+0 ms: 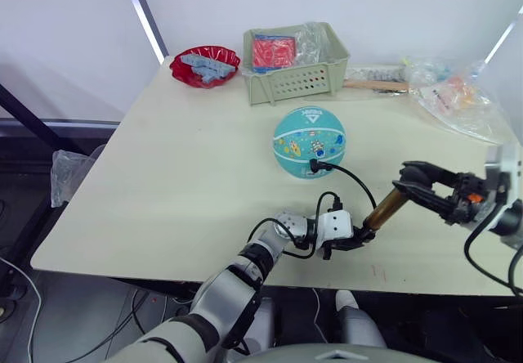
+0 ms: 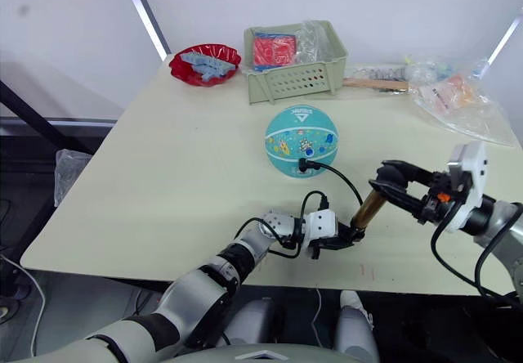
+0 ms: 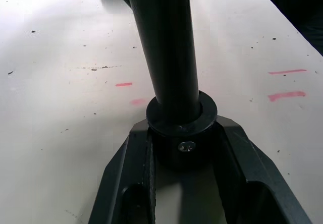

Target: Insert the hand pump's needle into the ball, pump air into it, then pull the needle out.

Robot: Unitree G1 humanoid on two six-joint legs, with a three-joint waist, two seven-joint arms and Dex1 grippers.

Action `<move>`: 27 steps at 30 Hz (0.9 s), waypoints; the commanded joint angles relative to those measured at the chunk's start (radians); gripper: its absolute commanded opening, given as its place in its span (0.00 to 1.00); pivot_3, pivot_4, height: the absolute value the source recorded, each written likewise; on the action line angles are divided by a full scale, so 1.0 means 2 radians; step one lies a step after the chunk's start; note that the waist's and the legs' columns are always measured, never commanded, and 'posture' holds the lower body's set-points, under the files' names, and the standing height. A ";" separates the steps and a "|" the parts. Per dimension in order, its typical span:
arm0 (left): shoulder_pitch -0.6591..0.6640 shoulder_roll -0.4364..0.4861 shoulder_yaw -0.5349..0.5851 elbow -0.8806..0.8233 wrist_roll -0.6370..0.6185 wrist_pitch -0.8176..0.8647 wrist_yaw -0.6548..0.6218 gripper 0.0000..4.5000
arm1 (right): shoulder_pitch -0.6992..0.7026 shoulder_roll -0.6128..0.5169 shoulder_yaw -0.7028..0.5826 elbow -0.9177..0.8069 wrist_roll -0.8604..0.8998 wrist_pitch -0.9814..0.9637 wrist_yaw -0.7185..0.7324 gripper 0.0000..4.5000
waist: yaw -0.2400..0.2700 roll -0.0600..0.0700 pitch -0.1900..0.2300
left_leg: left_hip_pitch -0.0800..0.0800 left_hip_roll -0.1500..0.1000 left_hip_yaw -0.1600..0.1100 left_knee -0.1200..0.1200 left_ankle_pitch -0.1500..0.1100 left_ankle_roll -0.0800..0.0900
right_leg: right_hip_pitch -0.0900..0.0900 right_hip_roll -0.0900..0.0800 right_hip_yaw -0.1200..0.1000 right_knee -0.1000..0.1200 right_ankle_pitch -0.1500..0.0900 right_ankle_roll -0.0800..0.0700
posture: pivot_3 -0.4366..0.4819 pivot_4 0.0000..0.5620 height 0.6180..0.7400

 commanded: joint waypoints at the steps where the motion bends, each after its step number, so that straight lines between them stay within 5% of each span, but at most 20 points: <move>1: 0.032 0.012 -0.048 0.049 0.051 0.018 -0.025 0.25 | -0.048 -0.034 -0.096 -0.007 0.036 0.000 -0.025 0.46 | -0.001 0.000 0.001 | 0.000 -0.001 0.000 0.000 0.000 0.000 | 0.000 -0.001 0.000 0.000 0.000 0.000 | 0.48 0.27 0.98; 16: 0.034 0.012 -0.049 0.049 0.052 0.017 -0.026 0.25 | -0.135 -0.078 -0.146 0.017 0.102 0.043 -0.059 0.46 | -0.001 -0.001 0.002 | -0.001 -0.004 0.004 0.000 0.000 0.001 | -0.003 -0.004 0.006 0.001 0.000 0.004 | 0.48 0.27 0.98; 23: 0.035 0.011 -0.049 0.048 0.052 0.017 -0.025 0.25 | -0.053 -0.042 -0.082 -0.013 0.039 0.035 -0.037 0.46 | 0.000 -0.004 0.001 | -0.001 -0.004 0.007 0.000 -0.001 0.001 | -0.006 -0.003 0.011 0.002 0.001 0.005 | 0.48 0.27 0.98; 27: 0.036 0.012 -0.049 0.047 0.051 0.017 -0.024 0.25 | -0.021 -0.010 -0.039 -0.024 0.014 0.017 -0.036 0.46 | -0.003 -0.011 -0.004 | 0.001 -0.004 0.009 0.000 -0.001 0.001 | -0.008 -0.002 0.016 0.006 0.000 0.004 | 0.48 0.27 0.98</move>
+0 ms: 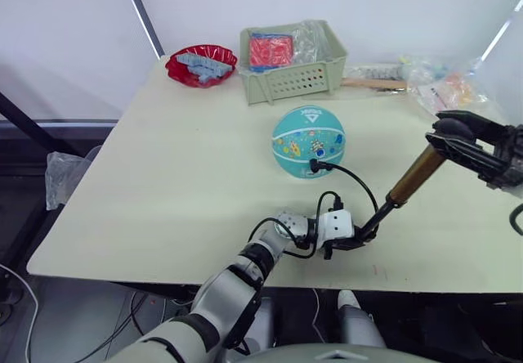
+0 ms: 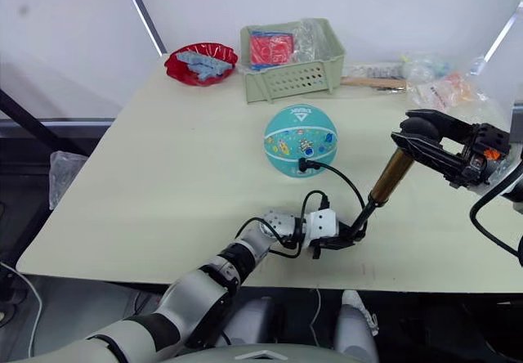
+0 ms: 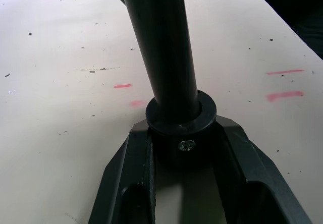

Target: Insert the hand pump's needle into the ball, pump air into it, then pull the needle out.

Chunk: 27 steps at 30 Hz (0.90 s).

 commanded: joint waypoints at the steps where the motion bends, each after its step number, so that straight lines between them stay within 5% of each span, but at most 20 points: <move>1: 0.036 0.007 -0.050 0.047 0.052 0.016 -0.026 0.25 | 0.031 0.021 0.041 -0.001 -0.059 -0.016 -0.006 0.46 | -0.002 -0.002 -0.001 | 0.000 0.000 0.000 0.000 0.000 0.000 | 0.000 0.000 0.000 0.000 0.000 0.000 | 0.48 0.27 0.98; 17: 0.038 0.006 -0.050 0.047 0.051 0.017 -0.025 0.25 | 0.125 0.104 0.184 0.047 -0.208 -0.081 -0.027 0.46 | -0.001 -0.005 -0.005 | 0.006 0.002 0.008 -0.001 -0.001 0.001 | 0.000 -0.002 0.002 0.002 0.000 0.000 | 0.48 0.27 0.98; 27: 0.034 0.005 -0.049 0.049 0.051 0.019 -0.023 0.25 | 0.096 0.127 0.165 0.028 -0.195 -0.104 -0.027 0.46 | -0.001 -0.004 -0.004 | 0.006 0.003 0.007 -0.001 -0.001 0.001 | 0.000 -0.002 0.000 0.002 0.000 0.000 | 0.48 0.27 0.98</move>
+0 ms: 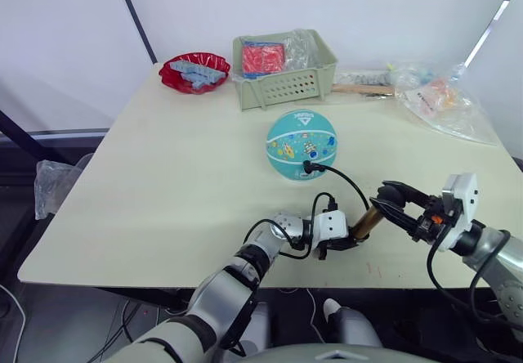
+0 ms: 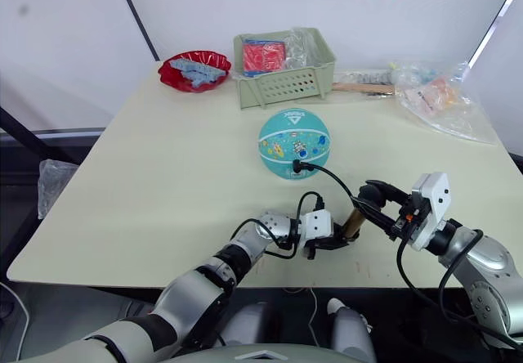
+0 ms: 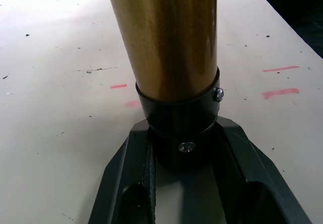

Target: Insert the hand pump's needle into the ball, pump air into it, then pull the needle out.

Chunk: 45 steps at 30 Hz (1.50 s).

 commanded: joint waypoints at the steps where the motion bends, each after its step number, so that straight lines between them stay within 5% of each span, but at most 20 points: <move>1: 0.029 0.002 -0.049 0.048 0.051 0.016 -0.026 0.25 | -0.010 -0.003 -0.017 -0.002 0.011 0.013 -0.005 0.46 | 0.000 0.001 0.001 | 0.000 0.000 0.000 0.000 0.000 0.000 | 0.000 0.000 0.000 0.000 0.000 0.000 | 0.48 0.27 0.98; 30: 0.028 0.006 -0.050 0.047 0.051 0.013 -0.032 0.25 | -0.195 -0.146 -0.231 0.015 0.224 0.102 -0.023 0.46 | 0.002 0.009 0.011 | -0.008 -0.003 -0.008 0.004 0.000 0.000 | 0.000 -0.003 -0.009 -0.002 0.000 0.000 | 0.48 0.27 0.98; 35: 0.028 0.006 -0.050 0.047 0.051 0.013 -0.032 0.25 | -0.169 -0.146 -0.222 0.006 0.215 0.115 -0.014 0.46 | 0.002 0.008 0.012 | -0.008 -0.003 -0.010 0.004 0.000 0.000 | 0.000 -0.003 -0.011 -0.002 0.000 0.000 | 0.48 0.27 0.98; 45: 0.029 0.010 -0.049 0.045 0.050 0.014 -0.032 0.25 | -0.058 -0.115 -0.104 0.004 0.094 0.084 0.008 0.46 | 0.000 0.002 0.007 | -0.007 -0.003 -0.013 0.004 0.000 0.000 | 0.003 -0.003 -0.013 -0.002 0.000 0.000 | 0.48 0.27 0.98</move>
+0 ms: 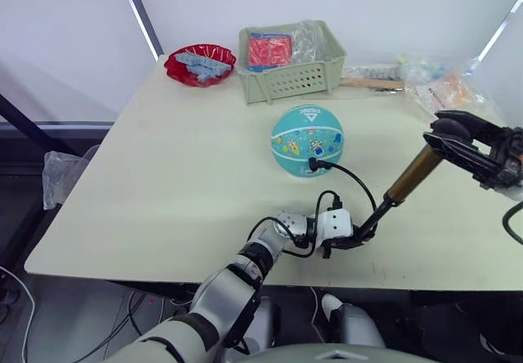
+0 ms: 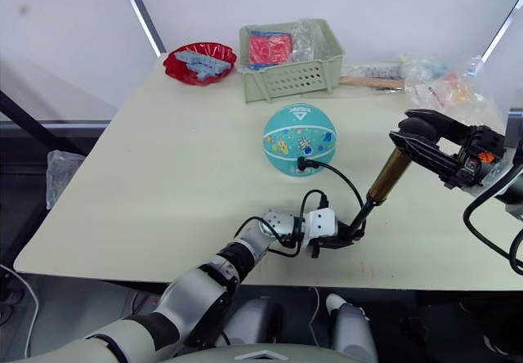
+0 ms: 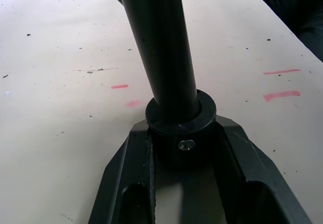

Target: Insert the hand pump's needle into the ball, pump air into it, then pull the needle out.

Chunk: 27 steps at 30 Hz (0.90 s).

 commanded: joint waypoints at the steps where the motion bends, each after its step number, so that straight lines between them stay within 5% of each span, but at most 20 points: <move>1: 0.034 0.013 -0.049 0.046 0.052 0.014 -0.026 0.25 | 0.038 0.012 0.056 0.023 -0.087 -0.004 -0.014 0.46 | -0.001 -0.003 -0.003 | 0.000 0.000 -0.001 0.000 0.000 0.000 | 0.001 0.000 -0.001 0.000 0.000 0.000 | 0.48 0.27 0.98; 18: 0.033 0.015 -0.048 0.046 0.051 0.015 -0.028 0.25 | 0.100 0.055 0.182 0.071 -0.200 -0.015 -0.039 0.46 | -0.001 -0.002 -0.006 | 0.003 0.001 -0.004 -0.001 0.000 0.000 | 0.004 -0.001 -0.004 -0.001 -0.001 -0.002 | 0.48 0.27 0.98; 27: 0.032 0.014 -0.049 0.048 0.052 0.015 -0.026 0.25 | 0.064 0.066 0.108 0.031 -0.141 -0.043 -0.025 0.46 | -0.001 0.001 -0.002 | 0.003 0.001 -0.004 -0.001 0.000 0.000 | 0.004 0.002 -0.004 -0.001 -0.001 -0.001 | 0.48 0.27 0.98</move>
